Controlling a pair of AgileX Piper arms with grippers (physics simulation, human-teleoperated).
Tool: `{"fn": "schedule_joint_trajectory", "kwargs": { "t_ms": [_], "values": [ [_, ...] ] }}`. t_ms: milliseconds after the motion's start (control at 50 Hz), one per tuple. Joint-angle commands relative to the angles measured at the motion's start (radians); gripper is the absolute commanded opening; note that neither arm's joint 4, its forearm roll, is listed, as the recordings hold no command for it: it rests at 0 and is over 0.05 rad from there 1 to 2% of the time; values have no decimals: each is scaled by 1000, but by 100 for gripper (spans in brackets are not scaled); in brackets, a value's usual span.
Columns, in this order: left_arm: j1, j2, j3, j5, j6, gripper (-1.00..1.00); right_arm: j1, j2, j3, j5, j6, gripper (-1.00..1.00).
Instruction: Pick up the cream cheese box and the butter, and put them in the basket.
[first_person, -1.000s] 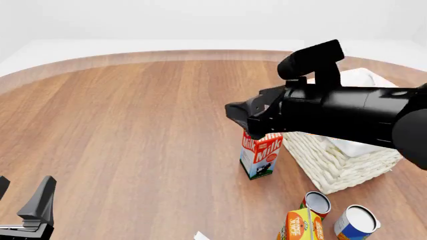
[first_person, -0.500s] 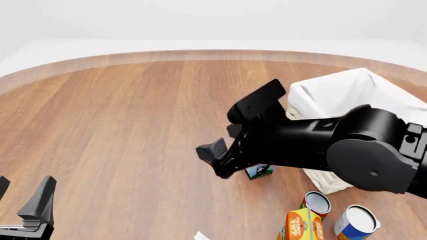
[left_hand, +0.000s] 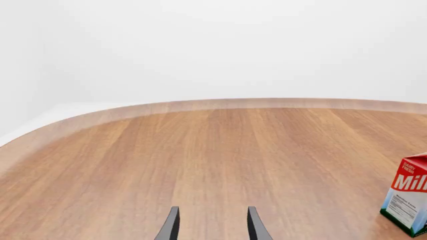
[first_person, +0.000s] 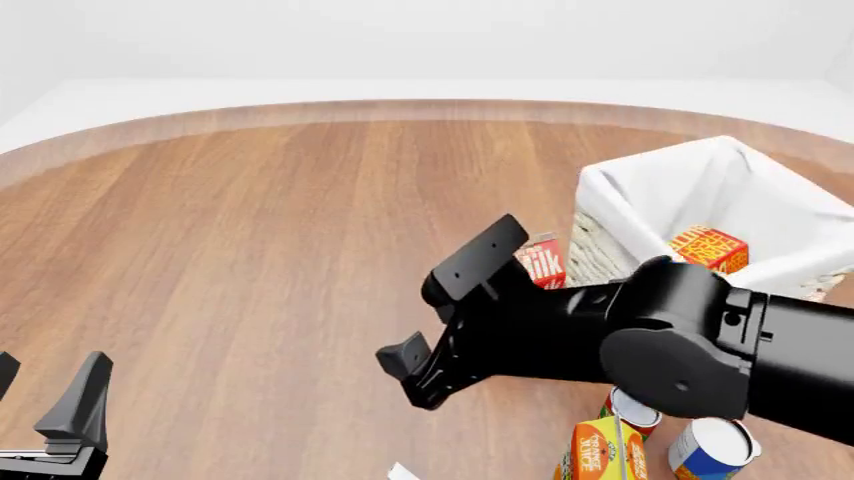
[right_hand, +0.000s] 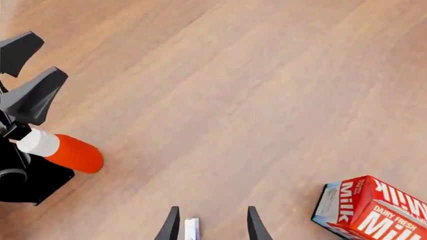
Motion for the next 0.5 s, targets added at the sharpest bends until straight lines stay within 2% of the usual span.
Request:
{"fn": "schedule_joint_trajectory", "kwargs": {
  "t_ms": [20, 200, 500],
  "values": [
    [0, 0, 0, 0, 0, 100, 21, 26, 27, -24, 23, 100],
    [0, 0, 0, 0, 0, 100, 27, 39, 43, -39, 37, 100],
    [0, 0, 0, 0, 0, 100, 52, 108, 96, -122, 83, 100]
  ]
}}
